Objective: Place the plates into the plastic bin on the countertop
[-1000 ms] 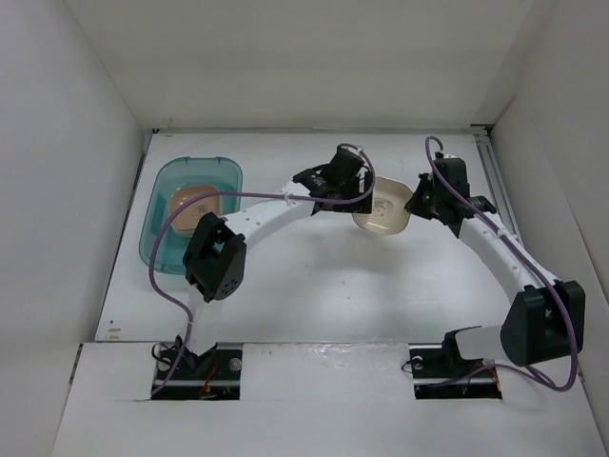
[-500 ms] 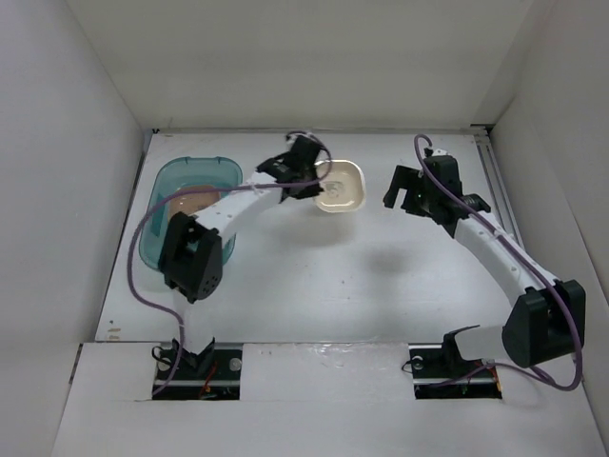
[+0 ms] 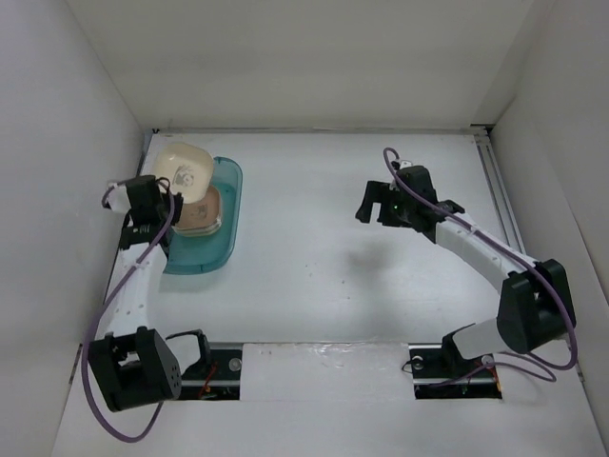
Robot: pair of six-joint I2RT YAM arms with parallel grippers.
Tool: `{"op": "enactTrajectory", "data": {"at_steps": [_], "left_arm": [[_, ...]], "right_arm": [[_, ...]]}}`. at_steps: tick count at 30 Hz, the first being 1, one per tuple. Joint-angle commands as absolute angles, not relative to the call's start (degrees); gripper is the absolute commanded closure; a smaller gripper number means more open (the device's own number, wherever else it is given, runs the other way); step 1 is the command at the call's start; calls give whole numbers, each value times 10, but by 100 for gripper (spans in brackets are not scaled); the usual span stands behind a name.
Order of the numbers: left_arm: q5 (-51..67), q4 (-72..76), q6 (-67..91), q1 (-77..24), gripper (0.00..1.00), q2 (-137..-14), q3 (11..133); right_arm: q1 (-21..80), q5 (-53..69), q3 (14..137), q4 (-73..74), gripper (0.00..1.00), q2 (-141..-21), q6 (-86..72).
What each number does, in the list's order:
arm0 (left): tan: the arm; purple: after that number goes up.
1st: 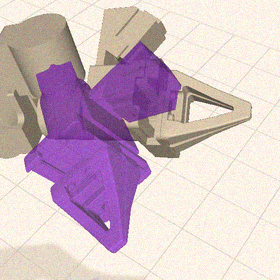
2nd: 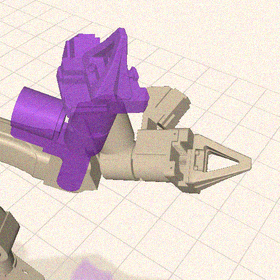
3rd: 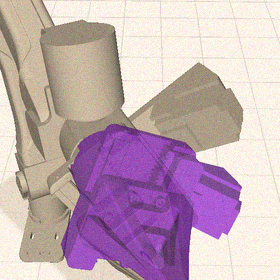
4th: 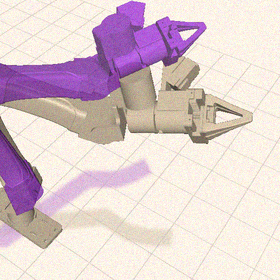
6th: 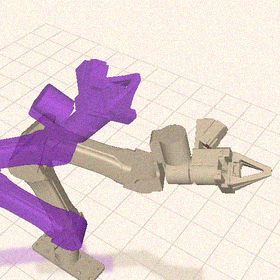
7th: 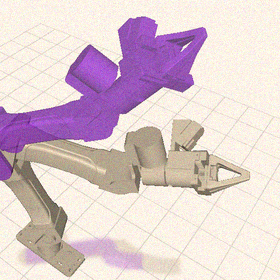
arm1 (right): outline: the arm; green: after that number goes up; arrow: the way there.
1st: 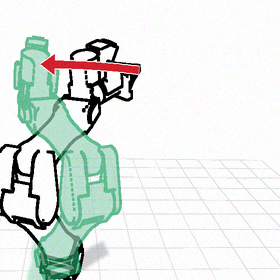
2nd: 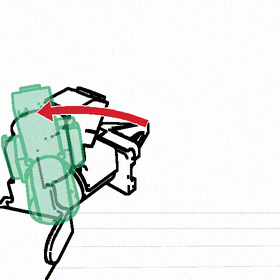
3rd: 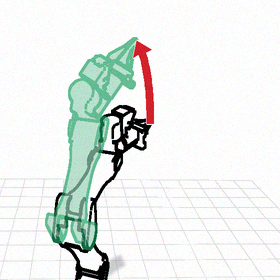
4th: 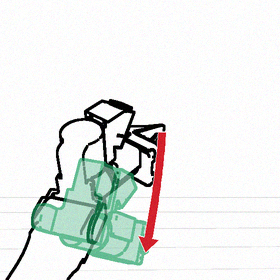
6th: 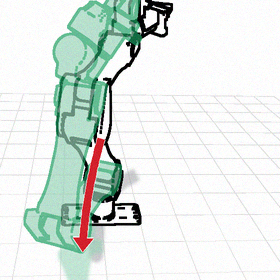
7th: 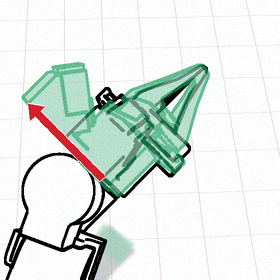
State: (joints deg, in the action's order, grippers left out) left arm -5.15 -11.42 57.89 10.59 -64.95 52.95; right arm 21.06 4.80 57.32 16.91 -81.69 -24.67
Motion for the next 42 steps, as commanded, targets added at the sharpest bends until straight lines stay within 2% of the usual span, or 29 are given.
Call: {"op": "enactTrajectory", "data": {"at_steps": [1, 5, 12, 14, 18, 24, 25, 28, 32, 38, 42], "left_arm": [[-32, -41, 724, 98, 100, -632, 460], [-37, -45, 805, 98, 100, -638, 436], [-66, -54, 819, 98, 100, -650, 447], [-59, -64, 814, 98, 94, -657, 455], [-40, -71, 802, 98, 92, -680, 462], [-16, -81, 786, 93, 43, -692, 468], [-16, -81, 786, 93, 23, -682, 468], [-4, -97, 776, 88, 1, -652, 474], [-14, -124, 702, 71, 1, -574, 519], [44, -194, 464, 71, 1, -539, 596], [51, -270, 337, 71, 1, -475, 624]], "right_arm": [[230, 73, 575, 124, 0, -803, -253], [249, 80, 575, 124, 0, -782, -253], [249, 80, 575, 130, 0, -748, -248], [249, 80, 580, 130, 0, -742, -248], [249, 80, 580, 135, 0, -737, -248], [249, 80, 585, 135, 0, -730, -248], [249, 80, 585, 141, 0, -730, -248], [249, 80, 591, 148, 0, -717, -248], [257, 34, 620, 187, 0, -688, -237], [337, -184, 709, 347, 0, -621, -196], [380, -249, 750, 414, 0, -566, -183]]}}
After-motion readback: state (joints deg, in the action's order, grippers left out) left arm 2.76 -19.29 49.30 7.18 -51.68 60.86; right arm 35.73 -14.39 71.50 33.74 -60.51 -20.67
